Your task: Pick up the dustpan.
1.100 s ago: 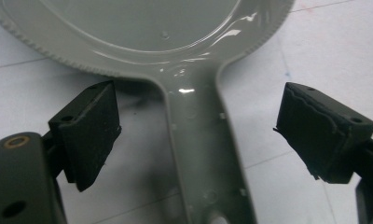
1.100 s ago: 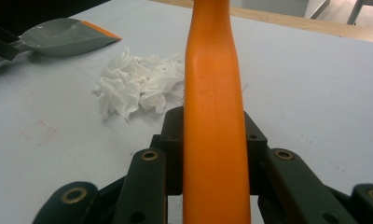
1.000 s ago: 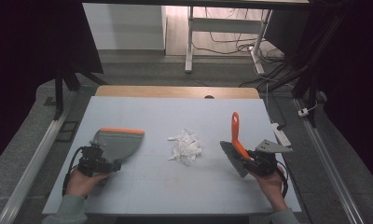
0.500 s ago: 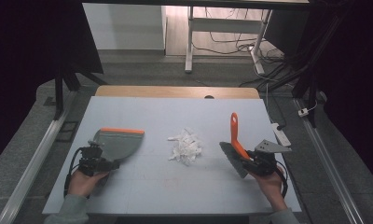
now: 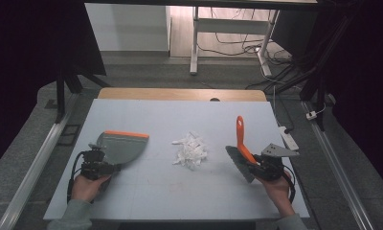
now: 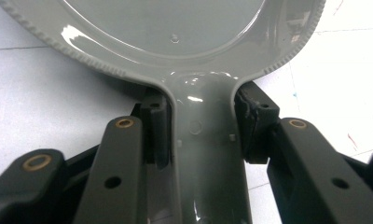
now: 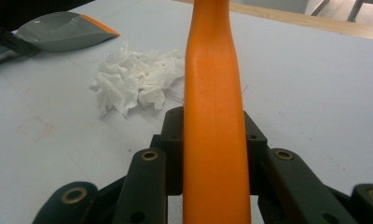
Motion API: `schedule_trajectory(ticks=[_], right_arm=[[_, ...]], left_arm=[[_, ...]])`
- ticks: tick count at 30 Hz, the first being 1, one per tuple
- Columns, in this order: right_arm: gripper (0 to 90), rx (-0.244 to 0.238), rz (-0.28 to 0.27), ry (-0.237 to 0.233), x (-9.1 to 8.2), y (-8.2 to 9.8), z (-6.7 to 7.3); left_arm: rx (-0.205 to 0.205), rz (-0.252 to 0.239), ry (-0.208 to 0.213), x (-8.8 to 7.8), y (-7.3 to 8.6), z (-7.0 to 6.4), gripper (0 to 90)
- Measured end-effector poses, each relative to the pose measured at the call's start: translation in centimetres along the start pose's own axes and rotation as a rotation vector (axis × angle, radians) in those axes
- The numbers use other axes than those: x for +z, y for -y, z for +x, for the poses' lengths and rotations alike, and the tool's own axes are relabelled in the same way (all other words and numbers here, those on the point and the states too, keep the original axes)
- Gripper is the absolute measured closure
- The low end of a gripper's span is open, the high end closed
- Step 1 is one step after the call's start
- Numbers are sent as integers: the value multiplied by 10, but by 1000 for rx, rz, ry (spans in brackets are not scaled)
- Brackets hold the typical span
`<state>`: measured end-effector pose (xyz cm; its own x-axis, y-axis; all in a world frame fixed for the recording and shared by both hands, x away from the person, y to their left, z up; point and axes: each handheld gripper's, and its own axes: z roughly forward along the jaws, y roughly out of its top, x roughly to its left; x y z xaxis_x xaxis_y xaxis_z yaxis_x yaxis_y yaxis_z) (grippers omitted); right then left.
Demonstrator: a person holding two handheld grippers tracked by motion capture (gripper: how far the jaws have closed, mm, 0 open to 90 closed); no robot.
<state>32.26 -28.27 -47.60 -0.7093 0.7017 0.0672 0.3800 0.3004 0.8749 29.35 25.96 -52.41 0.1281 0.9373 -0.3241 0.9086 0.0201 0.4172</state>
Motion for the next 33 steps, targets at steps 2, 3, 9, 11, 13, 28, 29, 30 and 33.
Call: schedule_trajectory(ticks=[2, 3, 9, 11, 13, 28, 29, 30, 33], right_arm=[[704, 1, 0, 0, 0, 0, 0], [704, 1, 0, -2, 1, 0, 0], [704, -2, 1, -1, 1, 0, 1], [704, -3, 3, -3, 1, 0, 1], [704, -2, 1, -1, 1, 0, 1], [704, -3, 0, -1, 1, 0, 1], [704, -2, -2, -2, 0, 0, 1], [704, -2, -3, -2, 0, 0, 1], [704, -1, -9, -1, -1, -1, 1]], left_arm=[[4, 0, 4, 0, 0, 1, 610], [4, -6, 6, 0, 1, 1, 612], [15, -18, 17, 0, 2, 4, 616], [26, -22, 16, 0, 2, 4, 617], [36, -26, 19, 0, 3, 5, 617], [78, -78, 48, -5, 5, 12, 618], [78, -82, 50, -6, 5, 13, 618], [81, -86, 49, -7, 5, 14, 618], [85, -102, 56, -9, 6, 17, 618]])
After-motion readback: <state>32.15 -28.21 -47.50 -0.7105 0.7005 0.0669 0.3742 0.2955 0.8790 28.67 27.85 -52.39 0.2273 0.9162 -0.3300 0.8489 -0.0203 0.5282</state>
